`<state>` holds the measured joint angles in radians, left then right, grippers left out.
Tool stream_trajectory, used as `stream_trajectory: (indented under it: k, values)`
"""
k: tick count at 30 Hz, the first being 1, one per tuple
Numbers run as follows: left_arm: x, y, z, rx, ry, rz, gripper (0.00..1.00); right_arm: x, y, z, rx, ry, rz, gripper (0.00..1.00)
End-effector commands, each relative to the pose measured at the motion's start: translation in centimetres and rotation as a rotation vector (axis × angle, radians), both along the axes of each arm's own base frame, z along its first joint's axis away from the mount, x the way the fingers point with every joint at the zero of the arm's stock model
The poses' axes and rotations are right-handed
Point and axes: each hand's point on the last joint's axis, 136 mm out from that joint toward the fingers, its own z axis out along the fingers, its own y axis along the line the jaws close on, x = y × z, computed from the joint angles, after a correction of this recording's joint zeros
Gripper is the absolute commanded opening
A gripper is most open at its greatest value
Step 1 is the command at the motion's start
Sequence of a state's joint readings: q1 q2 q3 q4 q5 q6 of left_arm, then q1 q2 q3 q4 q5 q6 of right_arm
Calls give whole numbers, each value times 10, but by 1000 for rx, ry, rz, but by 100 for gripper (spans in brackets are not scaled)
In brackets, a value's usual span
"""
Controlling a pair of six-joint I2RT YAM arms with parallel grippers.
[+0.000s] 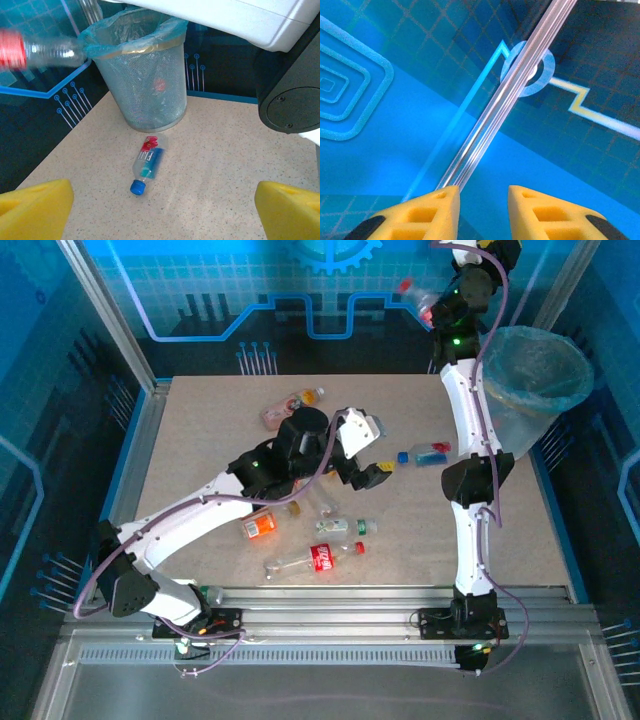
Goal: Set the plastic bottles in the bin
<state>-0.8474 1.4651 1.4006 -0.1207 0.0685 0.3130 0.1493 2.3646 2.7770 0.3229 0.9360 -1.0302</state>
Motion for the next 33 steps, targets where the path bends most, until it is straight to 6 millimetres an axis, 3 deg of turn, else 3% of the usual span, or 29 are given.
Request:
stream_trajectory:
  k: [1, 6, 8, 10, 13, 15, 17, 21, 27, 33]
  values:
    - [-4, 5, 18, -62, -17, -14, 95, -11, -7, 8, 52, -55, -10, 32]
    - [6, 18, 18, -82, 12, 45, 94, -4, 4, 3, 59, 5, 48, 38]
    - [10, 27, 19, -94, 29, 76, 94, 0, 31, 1, 69, 70, 170, 41]
    - [14, 38, 22, -104, 42, 119, 94, 4, 71, -10, 90, 176, 365, 42]
    - [25, 64, 26, -129, 90, 219, 94, -4, 125, -49, 261, 363, 709, 55]
    - [33, 85, 25, -154, 163, 297, 94, -12, 145, -83, 439, 461, 833, 62]
    - [39, 105, 20, -176, 239, 366, 94, -18, 157, -115, 575, 544, 874, 62]
    - [45, 135, 6, -181, 329, 462, 94, -24, 177, -179, 756, 708, 844, 63]
    - [50, 162, -12, -183, 425, 564, 94, -11, 197, -245, 852, 867, 839, 66]
    - [48, 171, -31, -186, 484, 600, 94, 30, 177, -292, 927, 812, 715, 67]
